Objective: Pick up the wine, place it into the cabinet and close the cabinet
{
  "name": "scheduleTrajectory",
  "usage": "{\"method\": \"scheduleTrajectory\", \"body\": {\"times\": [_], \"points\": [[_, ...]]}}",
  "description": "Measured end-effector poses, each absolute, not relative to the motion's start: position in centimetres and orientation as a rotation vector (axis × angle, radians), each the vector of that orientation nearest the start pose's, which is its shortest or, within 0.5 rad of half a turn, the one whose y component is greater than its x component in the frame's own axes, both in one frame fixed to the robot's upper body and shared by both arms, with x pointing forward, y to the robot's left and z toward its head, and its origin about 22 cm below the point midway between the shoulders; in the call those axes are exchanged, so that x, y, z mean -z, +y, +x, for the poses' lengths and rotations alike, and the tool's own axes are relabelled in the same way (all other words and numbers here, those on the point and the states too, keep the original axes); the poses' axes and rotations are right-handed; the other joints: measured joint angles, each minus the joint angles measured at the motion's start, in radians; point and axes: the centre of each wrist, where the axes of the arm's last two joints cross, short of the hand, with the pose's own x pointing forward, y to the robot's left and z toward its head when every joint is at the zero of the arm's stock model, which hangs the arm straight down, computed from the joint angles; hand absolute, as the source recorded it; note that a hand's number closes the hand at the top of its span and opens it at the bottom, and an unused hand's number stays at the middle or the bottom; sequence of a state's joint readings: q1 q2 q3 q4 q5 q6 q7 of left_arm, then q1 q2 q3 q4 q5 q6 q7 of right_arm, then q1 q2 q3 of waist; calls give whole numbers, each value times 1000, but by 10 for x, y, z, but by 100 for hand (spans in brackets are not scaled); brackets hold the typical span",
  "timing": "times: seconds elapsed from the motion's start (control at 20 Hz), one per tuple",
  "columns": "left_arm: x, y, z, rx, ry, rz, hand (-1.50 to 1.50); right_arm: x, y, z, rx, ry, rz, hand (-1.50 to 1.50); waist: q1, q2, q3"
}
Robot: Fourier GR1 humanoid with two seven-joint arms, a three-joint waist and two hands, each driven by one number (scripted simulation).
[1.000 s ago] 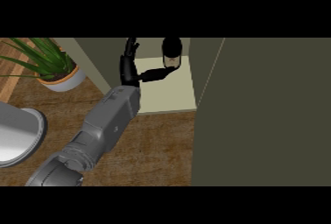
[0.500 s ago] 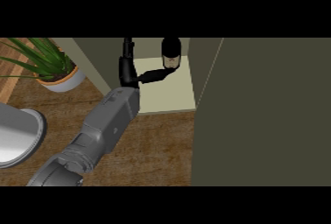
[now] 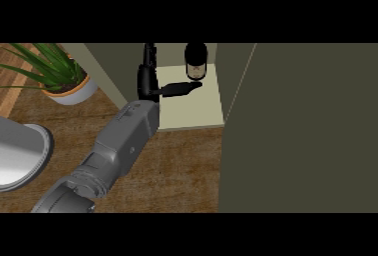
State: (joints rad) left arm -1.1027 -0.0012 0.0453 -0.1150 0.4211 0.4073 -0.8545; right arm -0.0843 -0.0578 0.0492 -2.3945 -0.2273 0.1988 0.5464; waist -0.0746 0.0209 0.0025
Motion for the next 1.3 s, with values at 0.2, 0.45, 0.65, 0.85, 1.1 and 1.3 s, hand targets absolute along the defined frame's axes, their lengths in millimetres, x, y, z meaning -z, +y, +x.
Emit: {"method": "scheduleTrajectory", "body": {"times": [0.2,0.45,0.65,0.85,1.1,1.3], "points": [[-8,112,421,-111,-1911,136,-150,-189,-218,169,-321,-1902,315,-150,0,-1,0],[-5,113,419,-137,-1917,102,-150,-192,-214,169,-332,-1898,329,-150,-4,-6,0],[-3,114,418,-173,-1910,59,-150,-194,-210,168,-339,-1883,347,-150,-8,-10,-1],[-3,113,417,-186,-1919,21,-150,-196,-208,169,-327,-1885,349,-150,-5,-11,-2],[2,112,412,-199,-1907,0,-150,-197,-209,170,-321,-1885,336,-150,-1,-17,-2],[16,114,399,-221,-1884,-7,-150,-196,-210,170,-309,-1889,332,-150,10,-22,-2]]}}
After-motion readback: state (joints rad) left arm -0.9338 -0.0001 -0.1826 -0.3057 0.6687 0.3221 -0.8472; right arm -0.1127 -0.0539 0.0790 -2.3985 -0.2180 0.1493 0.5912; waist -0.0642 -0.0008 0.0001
